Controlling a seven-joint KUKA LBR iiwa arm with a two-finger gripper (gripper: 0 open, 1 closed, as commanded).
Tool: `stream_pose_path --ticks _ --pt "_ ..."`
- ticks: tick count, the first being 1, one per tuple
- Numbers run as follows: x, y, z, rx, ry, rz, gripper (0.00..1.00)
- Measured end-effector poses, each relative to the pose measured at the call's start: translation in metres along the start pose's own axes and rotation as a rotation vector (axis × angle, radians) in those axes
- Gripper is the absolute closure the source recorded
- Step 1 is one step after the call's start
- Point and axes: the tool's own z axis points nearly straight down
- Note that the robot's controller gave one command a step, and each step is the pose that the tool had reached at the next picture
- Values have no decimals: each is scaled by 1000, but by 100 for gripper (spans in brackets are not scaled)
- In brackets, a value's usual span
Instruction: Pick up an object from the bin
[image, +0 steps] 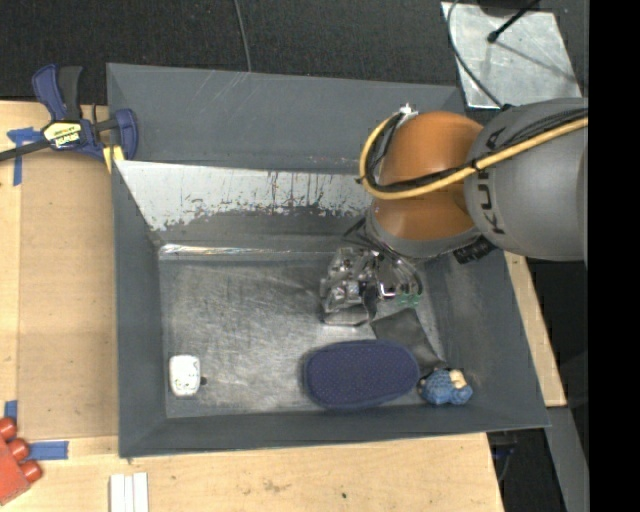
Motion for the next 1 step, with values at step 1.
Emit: stream_pose_path --ticks 1 --pt "-1 -1 -2 3 -3 -1 0"
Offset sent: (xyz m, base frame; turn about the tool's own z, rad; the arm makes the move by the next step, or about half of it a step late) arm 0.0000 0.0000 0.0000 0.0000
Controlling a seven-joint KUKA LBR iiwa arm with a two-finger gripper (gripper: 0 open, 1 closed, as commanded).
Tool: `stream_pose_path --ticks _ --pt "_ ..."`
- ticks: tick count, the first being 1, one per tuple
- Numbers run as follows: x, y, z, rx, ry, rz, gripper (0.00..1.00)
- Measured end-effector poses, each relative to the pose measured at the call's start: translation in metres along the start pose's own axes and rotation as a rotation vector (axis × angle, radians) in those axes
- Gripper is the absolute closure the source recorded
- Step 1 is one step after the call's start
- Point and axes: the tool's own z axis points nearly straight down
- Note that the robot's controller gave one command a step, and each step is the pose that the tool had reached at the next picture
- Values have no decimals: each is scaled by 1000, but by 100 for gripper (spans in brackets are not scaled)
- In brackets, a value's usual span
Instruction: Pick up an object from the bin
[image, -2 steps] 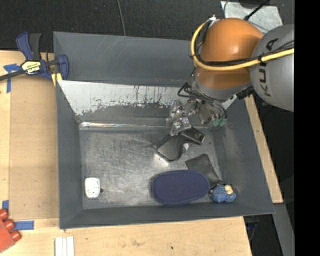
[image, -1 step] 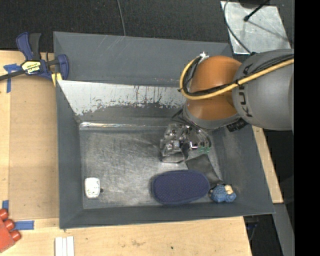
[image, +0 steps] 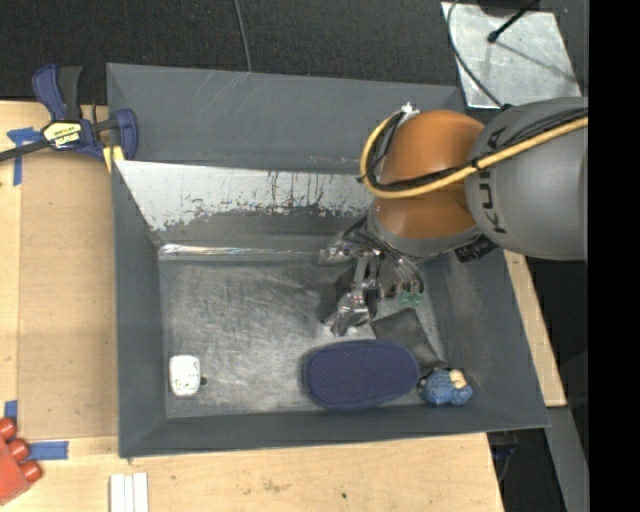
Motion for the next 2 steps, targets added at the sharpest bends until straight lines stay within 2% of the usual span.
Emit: stream_pose_path --ticks 1,2 --pt "2 -12 11 -1 -3 -84 0" --pt "-35 -7 10 -3 -12 -281 0"
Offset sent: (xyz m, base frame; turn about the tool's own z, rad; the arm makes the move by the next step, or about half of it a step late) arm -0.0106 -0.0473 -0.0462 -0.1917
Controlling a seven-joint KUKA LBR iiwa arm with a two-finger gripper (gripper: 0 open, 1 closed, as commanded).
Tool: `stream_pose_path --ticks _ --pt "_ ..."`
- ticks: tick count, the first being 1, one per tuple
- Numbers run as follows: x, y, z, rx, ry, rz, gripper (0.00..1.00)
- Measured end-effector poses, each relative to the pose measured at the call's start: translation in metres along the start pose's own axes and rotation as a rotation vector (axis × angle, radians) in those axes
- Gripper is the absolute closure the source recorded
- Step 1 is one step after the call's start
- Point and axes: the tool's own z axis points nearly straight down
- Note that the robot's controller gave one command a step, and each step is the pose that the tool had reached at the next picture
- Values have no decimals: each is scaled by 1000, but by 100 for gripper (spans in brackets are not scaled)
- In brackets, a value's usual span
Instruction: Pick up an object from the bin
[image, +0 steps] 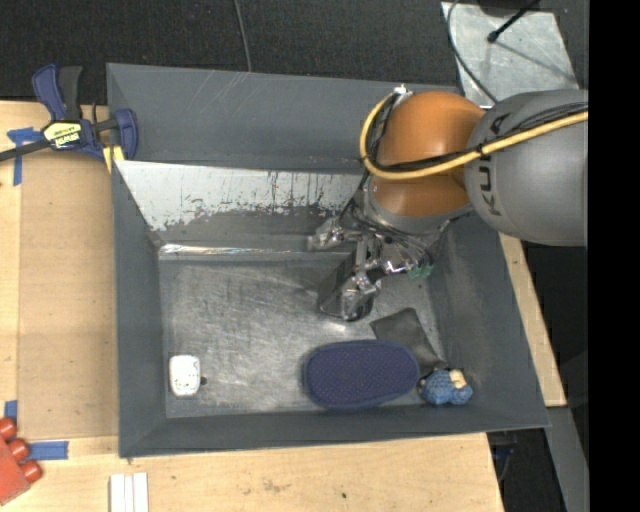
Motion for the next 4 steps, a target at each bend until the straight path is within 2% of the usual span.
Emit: stream_pose_path --ticks 1,2,3,4 --pt "5 -11 7 3 -6 -32 0" --pt "7 -53 13 4 9 -250 0" --pt "14 -85 39 -1 14 -346 0" --pt "15 -85 38 -1 16 -344 100"
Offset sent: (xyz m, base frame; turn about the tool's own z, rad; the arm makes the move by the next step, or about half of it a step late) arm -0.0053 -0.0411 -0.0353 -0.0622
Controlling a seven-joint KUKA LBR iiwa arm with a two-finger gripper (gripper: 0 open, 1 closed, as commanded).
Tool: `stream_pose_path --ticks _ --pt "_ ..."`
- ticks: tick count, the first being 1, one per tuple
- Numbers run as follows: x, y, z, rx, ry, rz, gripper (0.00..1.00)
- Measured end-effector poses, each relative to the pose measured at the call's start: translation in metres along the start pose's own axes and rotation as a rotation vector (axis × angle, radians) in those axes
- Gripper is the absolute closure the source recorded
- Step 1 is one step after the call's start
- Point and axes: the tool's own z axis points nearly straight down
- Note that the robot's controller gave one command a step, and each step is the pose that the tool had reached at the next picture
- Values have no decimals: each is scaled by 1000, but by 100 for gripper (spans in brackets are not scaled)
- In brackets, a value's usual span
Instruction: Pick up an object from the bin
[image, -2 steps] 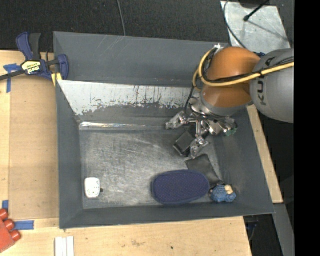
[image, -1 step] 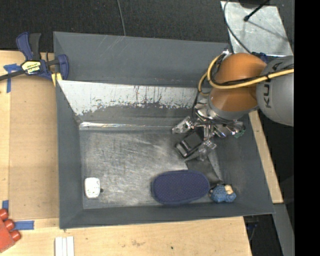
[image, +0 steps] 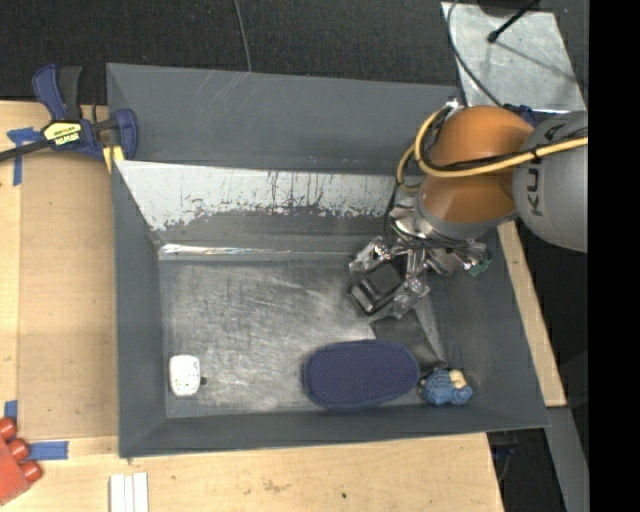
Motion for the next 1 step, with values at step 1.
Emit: stream_pose_path --ticks 1 --pt "17 5 -211 4 -4 -234 100"
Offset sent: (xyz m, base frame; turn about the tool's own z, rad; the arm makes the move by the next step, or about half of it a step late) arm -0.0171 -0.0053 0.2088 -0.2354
